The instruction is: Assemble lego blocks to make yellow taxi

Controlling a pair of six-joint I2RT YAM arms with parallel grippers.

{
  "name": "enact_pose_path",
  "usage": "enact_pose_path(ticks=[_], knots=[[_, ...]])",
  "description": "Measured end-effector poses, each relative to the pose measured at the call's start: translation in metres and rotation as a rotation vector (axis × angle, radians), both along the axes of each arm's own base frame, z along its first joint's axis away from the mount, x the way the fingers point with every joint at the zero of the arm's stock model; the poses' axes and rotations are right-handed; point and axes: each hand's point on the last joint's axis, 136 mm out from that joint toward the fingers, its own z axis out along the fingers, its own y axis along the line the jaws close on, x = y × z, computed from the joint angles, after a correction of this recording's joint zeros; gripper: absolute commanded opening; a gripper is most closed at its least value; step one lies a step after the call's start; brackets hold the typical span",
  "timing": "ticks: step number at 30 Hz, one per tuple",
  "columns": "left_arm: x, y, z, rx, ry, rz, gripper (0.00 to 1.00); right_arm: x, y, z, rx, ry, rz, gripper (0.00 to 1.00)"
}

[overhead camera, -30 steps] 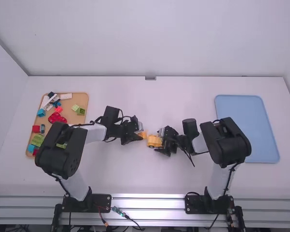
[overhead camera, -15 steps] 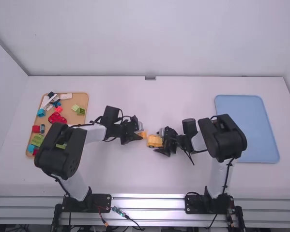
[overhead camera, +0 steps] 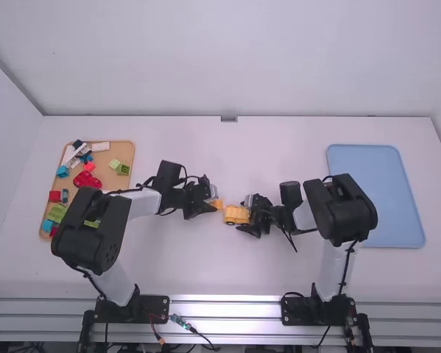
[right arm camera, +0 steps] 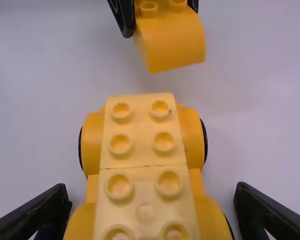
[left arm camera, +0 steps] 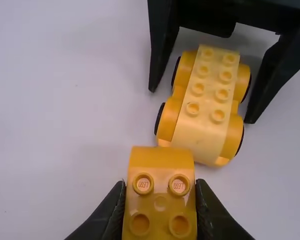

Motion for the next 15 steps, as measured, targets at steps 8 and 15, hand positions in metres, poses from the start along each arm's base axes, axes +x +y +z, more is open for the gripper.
enact_pose_path(ticks=[8,15], knots=[[0.0,0.0,0.0,0.0,0.0,0.0,0.02,0.0,-0.012,0.0,0.011,-0.007,-0.034,0.83],[0.0,0.0,0.0,0.0,0.0,0.0,0.02,-0.005,-0.008,0.001,0.017,-0.012,-0.014,0.82]])
